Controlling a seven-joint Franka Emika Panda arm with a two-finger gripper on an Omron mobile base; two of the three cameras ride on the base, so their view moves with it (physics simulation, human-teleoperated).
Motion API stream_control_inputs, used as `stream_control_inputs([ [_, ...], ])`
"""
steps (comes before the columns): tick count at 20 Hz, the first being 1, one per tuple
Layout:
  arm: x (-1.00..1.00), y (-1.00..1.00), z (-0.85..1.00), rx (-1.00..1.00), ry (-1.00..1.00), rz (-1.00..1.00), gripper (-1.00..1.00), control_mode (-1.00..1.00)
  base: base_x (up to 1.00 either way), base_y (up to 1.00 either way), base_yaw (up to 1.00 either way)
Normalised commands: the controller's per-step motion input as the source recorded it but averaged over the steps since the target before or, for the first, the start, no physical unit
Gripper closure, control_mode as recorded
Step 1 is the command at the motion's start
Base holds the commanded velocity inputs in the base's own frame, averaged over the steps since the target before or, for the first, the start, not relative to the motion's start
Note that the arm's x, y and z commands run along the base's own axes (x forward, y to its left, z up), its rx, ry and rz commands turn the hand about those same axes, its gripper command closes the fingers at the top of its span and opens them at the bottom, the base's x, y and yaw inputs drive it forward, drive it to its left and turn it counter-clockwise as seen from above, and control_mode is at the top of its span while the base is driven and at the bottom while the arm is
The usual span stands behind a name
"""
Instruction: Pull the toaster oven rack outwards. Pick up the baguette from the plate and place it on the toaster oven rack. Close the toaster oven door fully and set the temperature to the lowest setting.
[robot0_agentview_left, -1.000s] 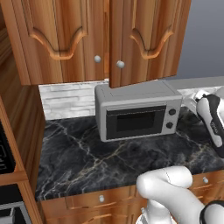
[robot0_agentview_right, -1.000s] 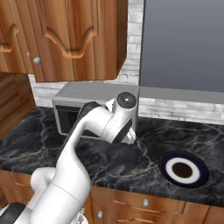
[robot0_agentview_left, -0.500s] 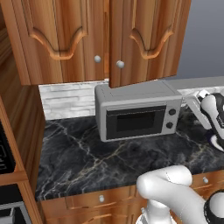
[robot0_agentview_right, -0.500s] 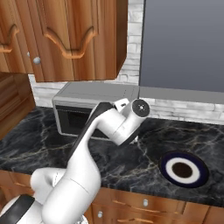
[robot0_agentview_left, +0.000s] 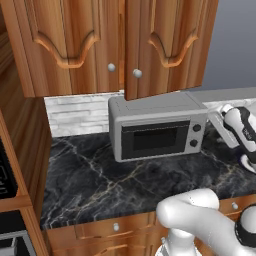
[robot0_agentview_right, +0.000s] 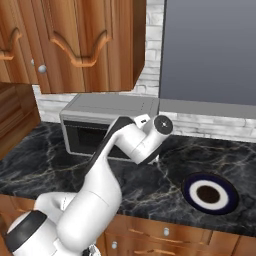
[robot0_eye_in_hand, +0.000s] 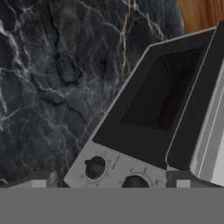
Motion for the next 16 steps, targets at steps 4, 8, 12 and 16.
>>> stream_control_inputs([
  [4, 0.2, 0.0, -0.24, 0.0, -0.01, 0.0, -1.0, -1.0, 0.0, 0.0, 0.0],
  [8, 0.24, 0.0, -0.19, 0.0, -0.02, 0.0, -1.0, -1.0, 0.0, 0.0, 0.0],
  [12, 0.31, 0.0, -0.16, 0.0, -0.04, 0.0, -1.0, -1.0, 0.0, 0.0, 0.0],
  [16, 0.3, 0.0, -0.13, 0.0, -0.04, 0.0, -1.0, -1.0, 0.0, 0.0, 0.0],
])
